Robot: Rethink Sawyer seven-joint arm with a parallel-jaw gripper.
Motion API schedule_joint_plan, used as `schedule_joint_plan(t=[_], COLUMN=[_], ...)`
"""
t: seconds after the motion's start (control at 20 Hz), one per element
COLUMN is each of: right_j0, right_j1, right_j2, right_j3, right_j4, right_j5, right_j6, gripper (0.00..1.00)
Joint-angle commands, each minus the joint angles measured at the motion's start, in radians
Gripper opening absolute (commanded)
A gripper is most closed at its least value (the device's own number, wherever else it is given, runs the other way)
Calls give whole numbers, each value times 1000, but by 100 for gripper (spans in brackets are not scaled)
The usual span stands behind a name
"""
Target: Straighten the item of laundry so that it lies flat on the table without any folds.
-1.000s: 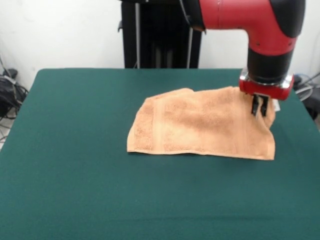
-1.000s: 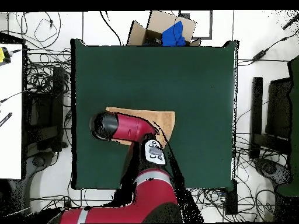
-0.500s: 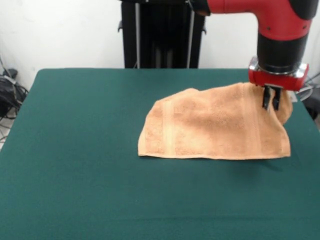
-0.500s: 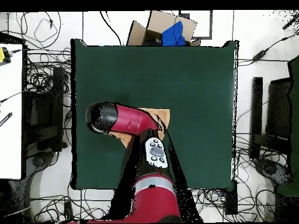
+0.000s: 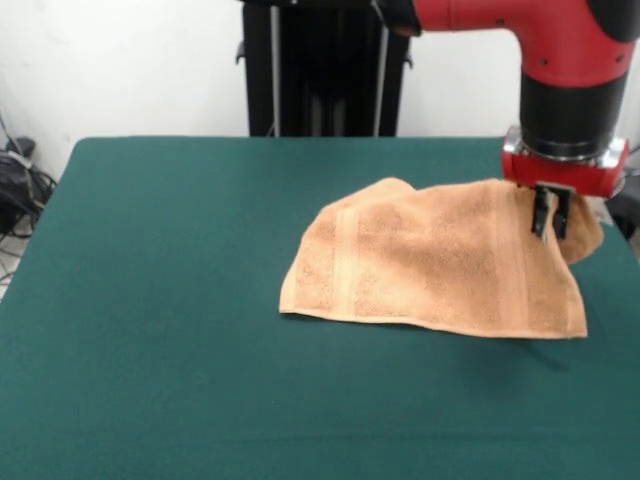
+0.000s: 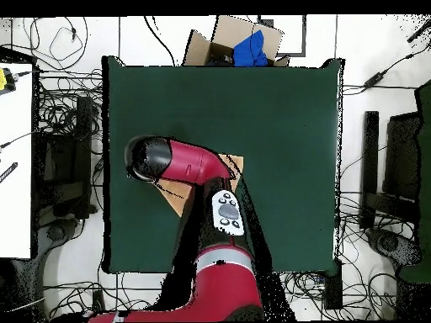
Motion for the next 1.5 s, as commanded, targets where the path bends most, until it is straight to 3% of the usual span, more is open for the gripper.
schedule_joint_plan(t=[0.05, 0.7, 0.75, 1.0, 1.5], right_j0=[-14, 21, 16, 43, 32], right_j1=[86, 120, 119, 108, 93], right_j2=[-10, -87, -80, -111, -85], right_j3=[-6, 12, 13, 5, 34], right_j4=[11, 0, -2, 10, 34], right_j5=[-75, -132, -130, -139, -129], right_j6=[176, 206, 188, 221, 211], gripper=[0, 0, 100, 100, 100])
